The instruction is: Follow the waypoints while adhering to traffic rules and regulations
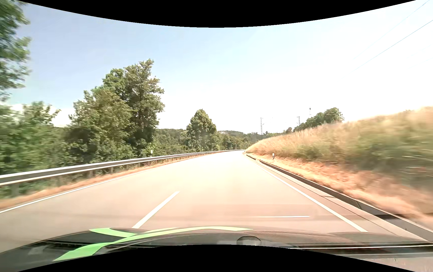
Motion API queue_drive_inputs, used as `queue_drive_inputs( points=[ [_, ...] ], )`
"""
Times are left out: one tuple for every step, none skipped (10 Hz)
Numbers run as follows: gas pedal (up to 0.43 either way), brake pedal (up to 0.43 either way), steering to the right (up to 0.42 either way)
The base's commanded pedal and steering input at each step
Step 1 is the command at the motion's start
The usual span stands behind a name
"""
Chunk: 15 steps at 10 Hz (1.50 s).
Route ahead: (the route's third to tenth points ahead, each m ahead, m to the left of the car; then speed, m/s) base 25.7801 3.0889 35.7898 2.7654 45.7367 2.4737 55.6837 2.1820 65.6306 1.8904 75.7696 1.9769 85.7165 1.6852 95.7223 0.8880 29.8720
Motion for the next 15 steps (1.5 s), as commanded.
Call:
queue_drive_inputs(
  points=[
    [0.280, 0.000, 0.000],
    [0.280, 0.000, 0.000],
    [0.268, 0.000, 0.001],
    [0.248, 0.000, 0.000],
    [0.228, 0.000, 0.000],
    [0.228, 0.000, 0.001],
    [0.228, 0.000, 0.001],
    [0.240, 0.000, 0.002],
    [0.260, 0.000, 0.002],
    [0.260, 0.000, 0.002],
    [0.260, 0.000, 0.002],
    [0.248, 0.000, 0.003],
    [0.228, 0.000, 0.003],
    [0.220, 0.000, 0.002],
    [0.220, 0.000, 0.003]
  ],
)
